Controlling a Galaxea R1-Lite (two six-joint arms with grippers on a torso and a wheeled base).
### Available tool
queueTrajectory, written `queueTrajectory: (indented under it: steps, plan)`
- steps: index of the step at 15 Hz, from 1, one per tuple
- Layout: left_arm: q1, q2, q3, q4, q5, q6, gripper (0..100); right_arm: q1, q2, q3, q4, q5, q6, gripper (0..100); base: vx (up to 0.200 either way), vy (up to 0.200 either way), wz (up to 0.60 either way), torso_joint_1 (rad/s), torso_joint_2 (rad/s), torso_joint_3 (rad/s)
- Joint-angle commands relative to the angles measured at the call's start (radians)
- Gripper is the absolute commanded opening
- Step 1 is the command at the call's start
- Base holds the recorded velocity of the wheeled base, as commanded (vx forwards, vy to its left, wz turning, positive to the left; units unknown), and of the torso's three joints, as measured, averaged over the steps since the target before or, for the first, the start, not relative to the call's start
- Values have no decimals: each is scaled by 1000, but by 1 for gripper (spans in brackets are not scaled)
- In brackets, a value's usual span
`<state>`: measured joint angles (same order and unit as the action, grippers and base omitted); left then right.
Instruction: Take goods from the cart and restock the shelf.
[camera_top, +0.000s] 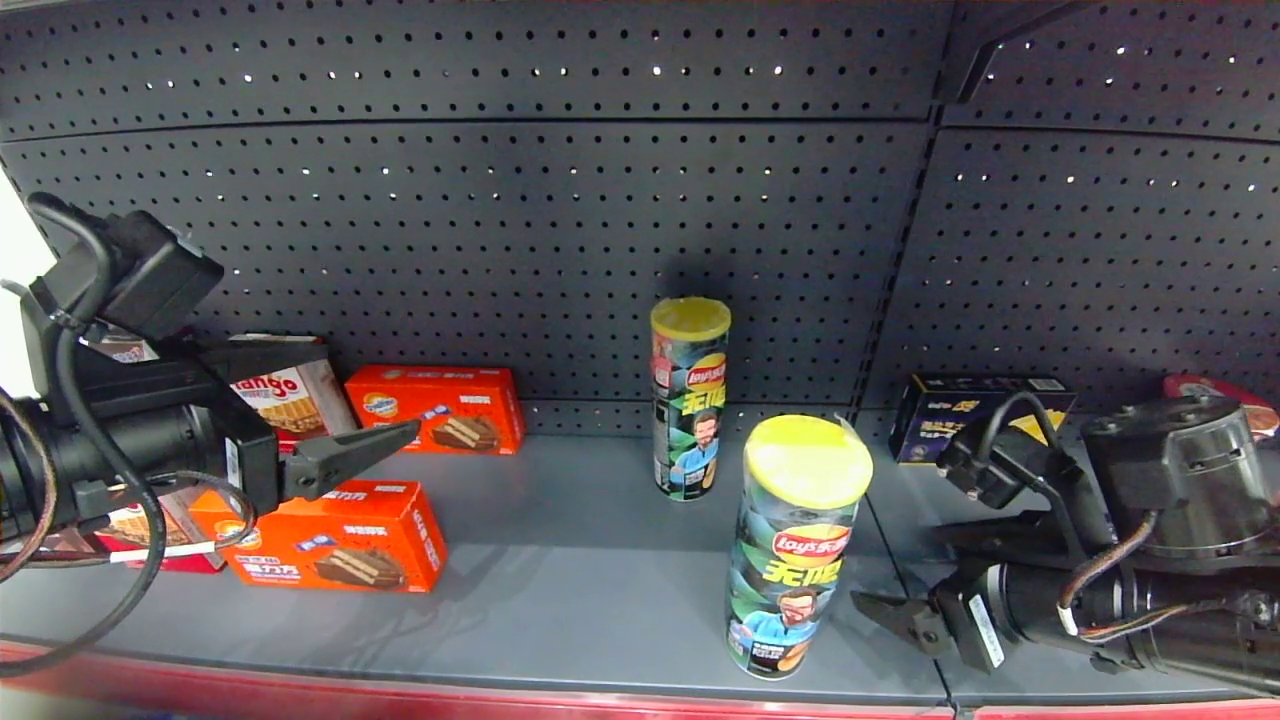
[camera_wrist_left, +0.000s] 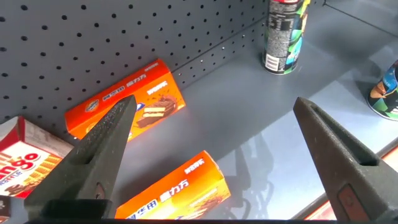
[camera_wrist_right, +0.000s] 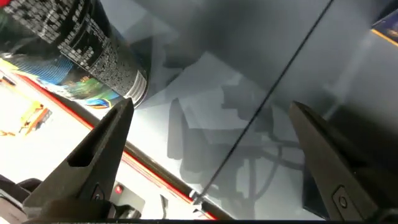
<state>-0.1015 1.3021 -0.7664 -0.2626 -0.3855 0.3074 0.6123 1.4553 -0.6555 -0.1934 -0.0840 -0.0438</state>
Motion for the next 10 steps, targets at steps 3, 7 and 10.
queueTrajectory:
  steps: [3, 7, 10]
  plan:
    - [23, 6, -5, -1, -3, 2, 100, -6, 62, -7, -54, 0, -1, 100, 0, 0, 0, 0, 0, 0]
    - [26, 6, -2, -1, -4, 1, 100, 3, 71, -10, -64, 3, -2, 100, 0, 0, 0, 0, 0, 0]
    - [26, 6, 1, -1, -4, 1, 100, 3, 73, -7, -64, 4, -2, 100, 0, 0, 0, 0, 0, 0]
